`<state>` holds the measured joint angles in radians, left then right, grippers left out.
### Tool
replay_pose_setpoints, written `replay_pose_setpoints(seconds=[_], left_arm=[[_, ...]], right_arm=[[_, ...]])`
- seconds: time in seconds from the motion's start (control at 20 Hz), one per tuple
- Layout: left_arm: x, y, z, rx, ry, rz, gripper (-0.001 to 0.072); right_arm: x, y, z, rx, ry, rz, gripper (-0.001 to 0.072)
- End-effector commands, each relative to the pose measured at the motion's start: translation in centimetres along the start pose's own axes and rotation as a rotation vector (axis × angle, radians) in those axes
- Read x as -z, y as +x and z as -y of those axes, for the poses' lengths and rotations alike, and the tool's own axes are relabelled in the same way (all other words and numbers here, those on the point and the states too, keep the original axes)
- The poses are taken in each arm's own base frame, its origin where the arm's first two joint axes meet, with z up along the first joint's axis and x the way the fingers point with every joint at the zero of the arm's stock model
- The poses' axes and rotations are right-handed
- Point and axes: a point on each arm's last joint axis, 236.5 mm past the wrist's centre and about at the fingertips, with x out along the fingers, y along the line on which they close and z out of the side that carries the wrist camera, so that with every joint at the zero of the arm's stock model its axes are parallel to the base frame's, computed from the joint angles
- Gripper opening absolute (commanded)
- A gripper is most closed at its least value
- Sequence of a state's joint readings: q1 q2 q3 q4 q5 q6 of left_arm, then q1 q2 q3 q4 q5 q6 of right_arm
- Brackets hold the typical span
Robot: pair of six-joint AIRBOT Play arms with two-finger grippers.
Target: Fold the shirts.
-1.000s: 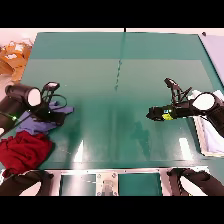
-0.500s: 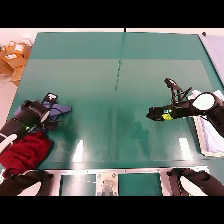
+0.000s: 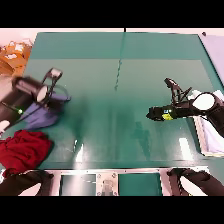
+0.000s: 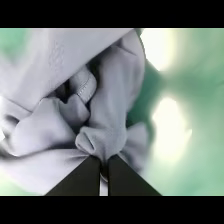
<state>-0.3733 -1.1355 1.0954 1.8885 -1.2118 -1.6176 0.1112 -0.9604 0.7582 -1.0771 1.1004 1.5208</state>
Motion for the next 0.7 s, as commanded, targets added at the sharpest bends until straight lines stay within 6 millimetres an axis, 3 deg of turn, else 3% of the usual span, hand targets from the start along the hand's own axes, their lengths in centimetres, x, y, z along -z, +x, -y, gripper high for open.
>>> replay_pose_setpoints(seconds=[0.0, 0.1, 0.2, 0.3, 0.45, 0.5, 0.55, 0.6, 0.65], left_arm=[[-9.7, -12.0, 7.8, 0.239, 0.105, 0.366, 0.0017], [-13.5, -18.3, 12.4, 0.344, 0.155, 0.584, 0.0016], [-15.2, -21.2, 16.3, 0.446, 0.173, 0.694, 0.0017], [-15.9, -20.4, 19.4, 0.531, 0.164, 0.684, 0.0018], [-15.5, -15.4, 23.5, 0.604, 0.178, 0.549, 0.0021], [-15.2, -13.6, 25.1, 0.634, 0.171, 0.496, 0.0112], [-14.7, -11.7, 26.7, 0.668, 0.159, 0.436, 0.0515], [-14.1, -9.7, 27.4, 0.664, 0.167, 0.38, 0.0689], [-13.5, -8.4, 27.2, 0.652, 0.172, 0.332, 0.069]], right_arm=[[0.0, 0.0, 0.0, 0.0, 0.0, 0.0, 0.0021], [0.0, 0.0, 0.0, 0.0, 0.0, 0.0, 0.0021], [0.0, 0.0, 0.0, 0.0, 0.0, 0.0, 0.0021], [0.0, 0.0, 0.0, -0.001, 0.0, 0.0, 0.0021], [0.0, 0.0, 0.0, 0.0, 0.0, 0.0, 0.0021], [0.0, 0.0, 0.0, 0.0, 0.0, 0.0, 0.0021], [0.0, 0.0, 0.0, 0.0, -0.001, 0.0, 0.0021], [0.0, 0.0, 0.0, 0.0, 0.0, 0.0, 0.0021], [0.0, 0.0, -0.1, -0.004, 0.002, -0.001, 0.0021]])
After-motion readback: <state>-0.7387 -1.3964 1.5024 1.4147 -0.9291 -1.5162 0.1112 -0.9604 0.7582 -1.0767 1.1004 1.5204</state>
